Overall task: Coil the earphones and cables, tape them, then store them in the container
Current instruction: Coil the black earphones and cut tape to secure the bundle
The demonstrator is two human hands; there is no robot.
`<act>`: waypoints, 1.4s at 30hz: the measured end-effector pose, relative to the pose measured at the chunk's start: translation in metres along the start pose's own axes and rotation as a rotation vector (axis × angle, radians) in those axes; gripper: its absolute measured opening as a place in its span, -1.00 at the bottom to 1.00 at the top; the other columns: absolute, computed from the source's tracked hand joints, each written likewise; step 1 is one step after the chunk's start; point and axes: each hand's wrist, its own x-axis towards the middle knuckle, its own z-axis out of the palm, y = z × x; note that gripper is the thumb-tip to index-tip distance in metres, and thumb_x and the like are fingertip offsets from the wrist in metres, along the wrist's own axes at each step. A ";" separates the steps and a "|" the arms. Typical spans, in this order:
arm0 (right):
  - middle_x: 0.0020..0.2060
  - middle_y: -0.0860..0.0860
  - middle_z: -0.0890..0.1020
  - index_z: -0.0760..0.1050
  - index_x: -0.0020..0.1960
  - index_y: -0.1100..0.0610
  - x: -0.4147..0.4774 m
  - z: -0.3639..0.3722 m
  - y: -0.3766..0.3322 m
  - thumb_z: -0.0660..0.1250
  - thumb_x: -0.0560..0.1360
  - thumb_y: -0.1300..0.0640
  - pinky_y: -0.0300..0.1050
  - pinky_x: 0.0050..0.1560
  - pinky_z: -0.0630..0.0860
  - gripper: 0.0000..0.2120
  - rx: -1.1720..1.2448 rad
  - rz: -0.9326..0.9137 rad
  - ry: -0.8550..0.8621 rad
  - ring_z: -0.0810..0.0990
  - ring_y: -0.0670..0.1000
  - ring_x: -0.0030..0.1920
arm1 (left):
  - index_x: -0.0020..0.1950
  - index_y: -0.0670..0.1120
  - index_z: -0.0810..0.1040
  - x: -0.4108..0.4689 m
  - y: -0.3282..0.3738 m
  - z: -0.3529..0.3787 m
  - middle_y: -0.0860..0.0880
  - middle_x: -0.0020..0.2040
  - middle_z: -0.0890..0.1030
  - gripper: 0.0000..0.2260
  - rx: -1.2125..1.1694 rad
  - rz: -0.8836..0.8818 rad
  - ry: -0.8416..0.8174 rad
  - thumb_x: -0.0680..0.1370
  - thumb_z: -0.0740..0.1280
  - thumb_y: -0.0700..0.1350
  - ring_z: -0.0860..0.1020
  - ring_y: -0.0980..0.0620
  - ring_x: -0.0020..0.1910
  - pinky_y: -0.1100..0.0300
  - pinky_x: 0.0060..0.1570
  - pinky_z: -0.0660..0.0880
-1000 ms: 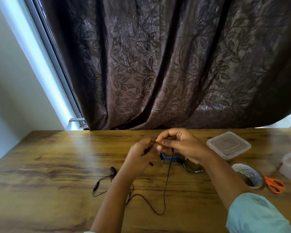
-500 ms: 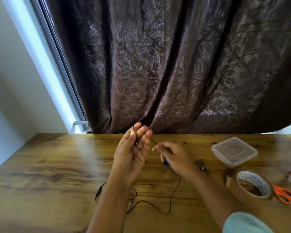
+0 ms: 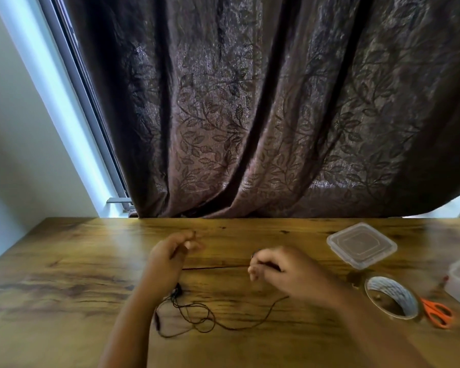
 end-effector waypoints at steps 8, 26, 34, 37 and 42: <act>-0.38 -0.12 0.63 0.59 -0.17 -0.07 0.010 -0.032 0.003 0.26 0.55 -0.02 -0.21 -0.41 0.41 -0.82 0.074 -0.155 0.472 0.56 -0.10 -0.40 | 0.29 -0.25 0.49 -0.025 0.046 0.015 0.02 -0.53 0.23 -0.68 -0.770 -0.086 -0.818 0.58 0.20 -0.16 0.31 0.09 -0.51 0.08 -0.03 0.35; -0.42 -0.11 0.45 0.50 -0.15 -0.06 0.003 0.059 0.003 0.12 0.62 -0.07 -0.17 -0.33 0.28 -0.74 0.202 0.027 0.060 0.38 -0.15 -0.38 | 0.41 0.02 0.36 0.000 0.056 0.030 -0.08 0.01 0.69 -0.65 -0.948 0.039 0.106 0.64 0.05 -0.15 0.60 0.02 0.13 -0.06 0.37 0.29; -0.22 -0.05 0.66 0.51 -0.19 -0.22 -0.006 0.010 0.009 0.15 0.54 -0.19 0.16 -0.14 0.55 -0.78 0.074 -0.013 0.069 0.63 0.14 -0.19 | 0.07 -0.09 0.54 -0.010 0.023 0.021 0.02 -0.05 0.67 -0.84 -0.121 -0.093 -0.262 0.59 0.19 -0.19 0.61 0.09 0.01 -0.09 0.26 0.42; -0.36 -0.09 0.64 0.56 -0.18 -0.16 -0.001 -0.014 0.010 0.24 0.57 -0.07 0.01 -0.37 0.44 -0.81 0.071 -0.071 0.221 0.53 0.04 -0.41 | 0.23 -0.14 0.49 -0.024 0.037 0.032 -0.12 -0.20 0.66 -0.76 -0.286 -0.194 -0.672 0.62 0.14 -0.16 0.63 -0.05 -0.05 0.02 0.15 0.49; -0.29 0.03 0.67 0.61 -0.21 -0.11 0.012 -0.020 0.012 0.36 0.46 -0.08 0.04 -0.21 0.53 -0.88 0.254 -0.154 0.382 0.64 0.08 -0.21 | 0.40 -0.19 0.39 -0.031 0.054 0.029 -0.10 -0.39 0.55 -0.63 -0.796 -0.125 -0.971 0.60 0.11 -0.20 0.61 -0.02 -0.30 0.02 0.02 0.53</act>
